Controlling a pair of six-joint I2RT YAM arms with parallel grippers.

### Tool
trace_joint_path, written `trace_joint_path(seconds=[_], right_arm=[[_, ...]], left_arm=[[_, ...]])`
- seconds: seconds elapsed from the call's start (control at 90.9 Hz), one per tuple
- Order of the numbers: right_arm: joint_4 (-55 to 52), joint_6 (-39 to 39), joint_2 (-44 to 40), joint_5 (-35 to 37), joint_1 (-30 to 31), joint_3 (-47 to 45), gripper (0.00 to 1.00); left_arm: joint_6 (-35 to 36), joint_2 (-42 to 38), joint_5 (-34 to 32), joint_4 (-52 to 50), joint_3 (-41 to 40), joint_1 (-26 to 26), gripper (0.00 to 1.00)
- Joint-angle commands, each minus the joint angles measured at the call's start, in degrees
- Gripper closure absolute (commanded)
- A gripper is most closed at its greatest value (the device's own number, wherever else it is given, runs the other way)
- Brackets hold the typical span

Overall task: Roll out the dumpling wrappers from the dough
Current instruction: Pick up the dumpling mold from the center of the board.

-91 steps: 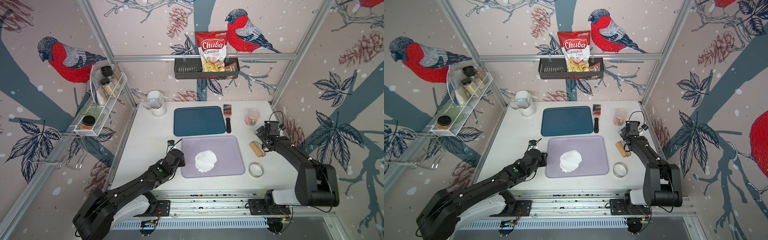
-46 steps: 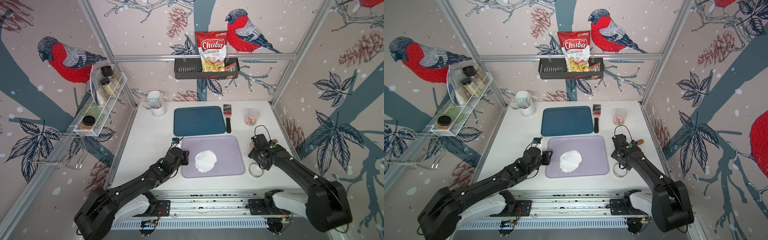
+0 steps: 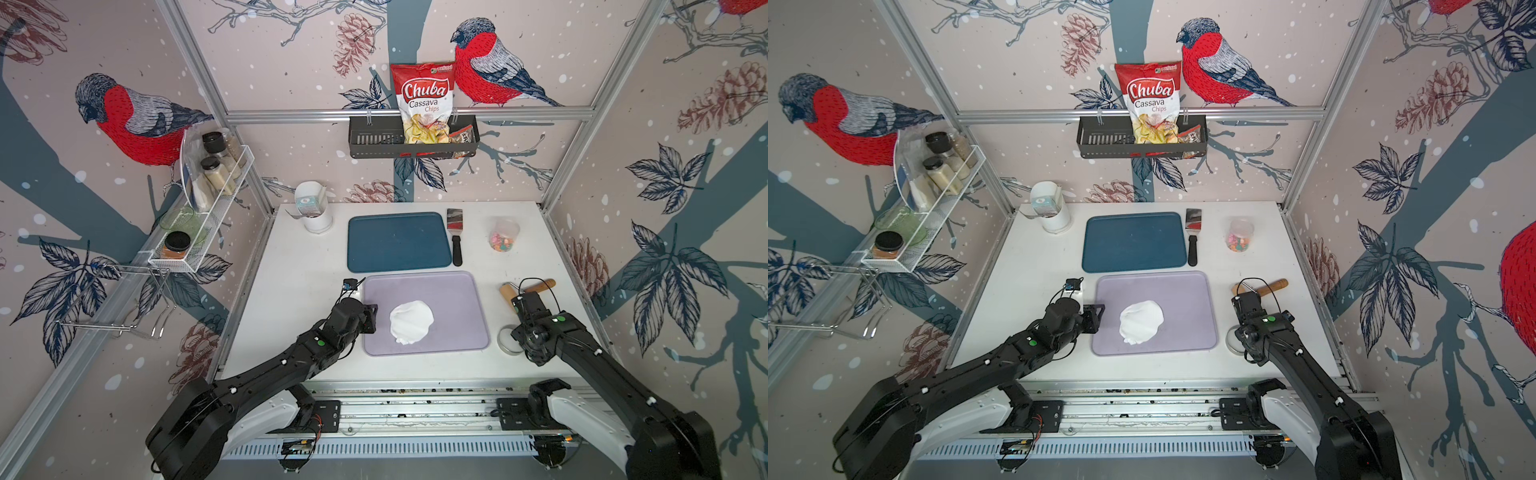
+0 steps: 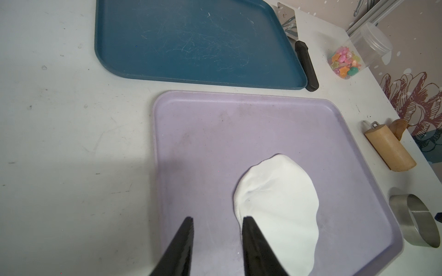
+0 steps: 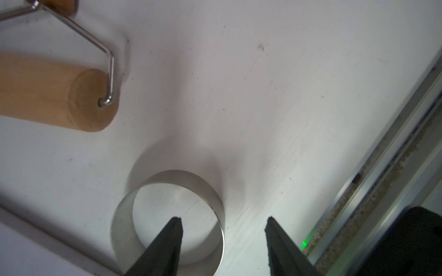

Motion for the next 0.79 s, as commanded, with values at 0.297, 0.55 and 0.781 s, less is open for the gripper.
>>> trace_joint_path(seconds=[0.297, 0.55, 0.781], right_arm=[[6.77, 1.93, 3.51, -4.0, 1.07, -3.13, 0.55], [8.34, 1.64, 3.45, -3.23, 1.22, -4.12, 0.7], [7.41, 0.6, 3.16, -1.88, 1.2, -2.87, 0.85]], left_arm=[[0.41, 1.41, 0.41, 0.81, 0.19, 0.15, 0.63], [0.42, 1.94, 0.48, 0.62, 0.45, 0.15, 0.64], [0.45, 2.38, 0.45, 0.31, 0.84, 0.15, 0.63]])
